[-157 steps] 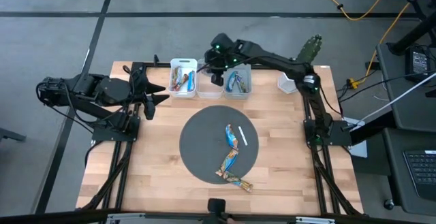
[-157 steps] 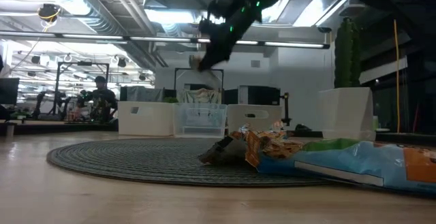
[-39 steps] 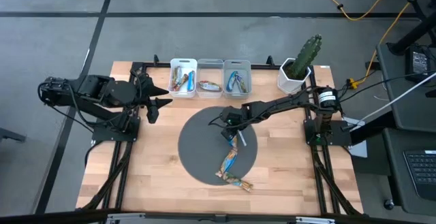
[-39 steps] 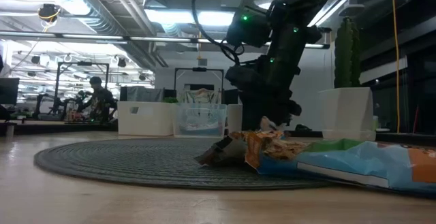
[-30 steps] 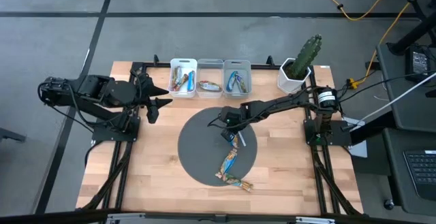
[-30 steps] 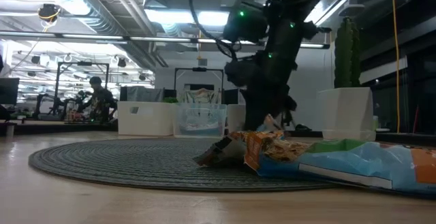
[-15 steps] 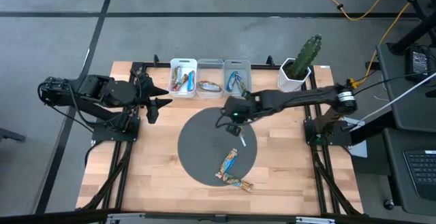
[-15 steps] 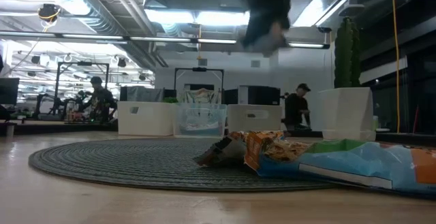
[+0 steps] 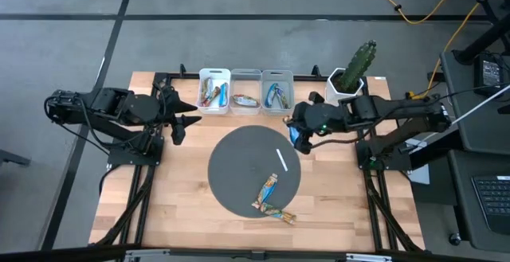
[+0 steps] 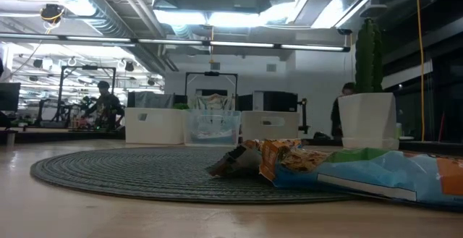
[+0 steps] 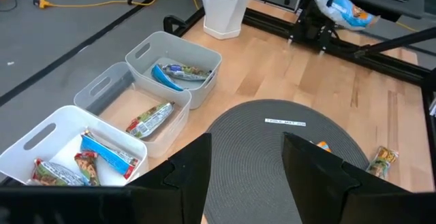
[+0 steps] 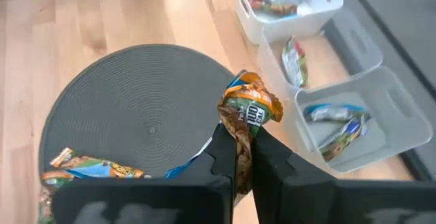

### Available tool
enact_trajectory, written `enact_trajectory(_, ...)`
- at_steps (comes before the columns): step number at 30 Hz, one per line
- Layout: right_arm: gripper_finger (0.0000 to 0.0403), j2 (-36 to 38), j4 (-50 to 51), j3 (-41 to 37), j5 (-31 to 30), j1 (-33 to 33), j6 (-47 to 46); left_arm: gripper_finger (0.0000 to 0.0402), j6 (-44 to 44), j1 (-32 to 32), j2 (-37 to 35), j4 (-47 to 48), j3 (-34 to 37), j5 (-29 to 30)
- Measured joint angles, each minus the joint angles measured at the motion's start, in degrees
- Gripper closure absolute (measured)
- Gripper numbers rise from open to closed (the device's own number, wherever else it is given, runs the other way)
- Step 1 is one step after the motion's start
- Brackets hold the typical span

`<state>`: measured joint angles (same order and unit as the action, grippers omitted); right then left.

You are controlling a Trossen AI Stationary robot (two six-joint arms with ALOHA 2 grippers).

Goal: Pick and place Granola Bars by type
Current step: Put the yellow granola bar into the transparent bin

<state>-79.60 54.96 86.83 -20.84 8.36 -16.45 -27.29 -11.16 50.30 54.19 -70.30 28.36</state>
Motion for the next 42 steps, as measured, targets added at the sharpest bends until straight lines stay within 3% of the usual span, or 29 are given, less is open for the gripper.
enact_trajectory(6, 0.0363, -0.5, -7.3, -0.1, 2.1, -2.9, 8.5, 0.0233, -0.5, 0.0, 0.2, -0.2, 0.0, 0.1)
enact_trajectory(14, 0.0377, -4.7, -28.7, -0.1, 20.3, -12.5, 22.9, 0.0233, -0.6, 0.0, 2.6, -4.0, 0.0, 0.4)
enact_trajectory(19, 0.0364, -7.8, -31.7, -0.1, 31.5, -17.0, 27.5, 0.0233, -0.6, 0.0, 4.8, -9.4, 0.0, 0.5)
enact_trajectory(25, 0.0379, -10.1, -31.9, -0.1, 41.1, -19.2, 33.0, 0.0233, -0.4, 0.4, 9.2, -15.5, 0.0, 1.5)
enact_trajectory(32, 0.0364, -10.1, -31.9, -0.1, 42.5, -21.6, 35.1, 0.0233, -2.0, 3.5, 13.0, -20.0, 0.0, 0.5)
enact_trajectory(38, 0.0380, -10.4, -30.0, -0.1, 42.6, -24.4, 37.7, 0.0233, -2.0, 5.7, 14.6, -21.9, 0.0, -1.9)
enact_trajectory(42, 0.0374, -10.4, -30.0, -0.1, 42.5, -26.0, 37.7, 0.0233, 2.4, 6.9, 14.6, -21.9, 0.0, -3.0)
